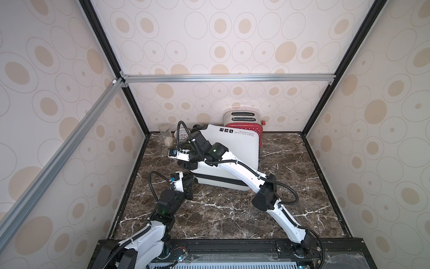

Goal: Open the suitcase zippers
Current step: Pick up the suitcase from the center of the board.

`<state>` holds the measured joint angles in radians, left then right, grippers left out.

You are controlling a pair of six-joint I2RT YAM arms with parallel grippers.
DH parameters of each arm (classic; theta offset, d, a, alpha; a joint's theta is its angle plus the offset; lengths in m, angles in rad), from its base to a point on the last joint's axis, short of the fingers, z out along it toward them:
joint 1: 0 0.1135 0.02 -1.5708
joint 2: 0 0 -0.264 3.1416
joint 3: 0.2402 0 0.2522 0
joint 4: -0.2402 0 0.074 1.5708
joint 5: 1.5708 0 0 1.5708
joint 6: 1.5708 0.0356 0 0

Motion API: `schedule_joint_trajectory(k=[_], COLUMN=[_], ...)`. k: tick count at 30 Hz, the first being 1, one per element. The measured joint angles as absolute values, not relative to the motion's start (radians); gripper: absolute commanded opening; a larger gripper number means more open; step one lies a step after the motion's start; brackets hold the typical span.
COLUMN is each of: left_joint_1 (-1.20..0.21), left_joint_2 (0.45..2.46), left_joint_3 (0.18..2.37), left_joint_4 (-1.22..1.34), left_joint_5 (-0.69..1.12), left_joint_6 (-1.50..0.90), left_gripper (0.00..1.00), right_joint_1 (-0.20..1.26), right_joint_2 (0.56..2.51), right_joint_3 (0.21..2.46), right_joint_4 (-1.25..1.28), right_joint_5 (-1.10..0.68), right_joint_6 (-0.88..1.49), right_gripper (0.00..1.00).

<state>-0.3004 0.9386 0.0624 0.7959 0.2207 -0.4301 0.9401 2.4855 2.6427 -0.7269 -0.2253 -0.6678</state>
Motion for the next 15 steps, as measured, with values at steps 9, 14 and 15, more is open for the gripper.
schedule_joint_trajectory(k=[9, 14, 15], left_joint_1=[-0.342, -0.407, -0.42], left_joint_2=[0.92, 0.97, 0.985], left_joint_3=[0.067, 0.091, 0.095], left_joint_4=[0.766, 0.78, 0.789], left_joint_5=[0.215, 0.223, 0.224], left_joint_6=[-0.4, -0.385, -0.384], left_gripper=[0.0, 0.0, 0.0], right_joint_1=[0.953, 0.948, 0.945], right_joint_2=[2.457, 2.363, 2.338], right_joint_3=[2.613, 2.483, 2.452], right_joint_4=[-0.812, -0.836, -0.845], right_joint_5=[-0.126, -0.089, -0.083], right_joint_6=[-0.746, -0.76, -0.761], right_gripper=[0.54, 0.53, 0.53])
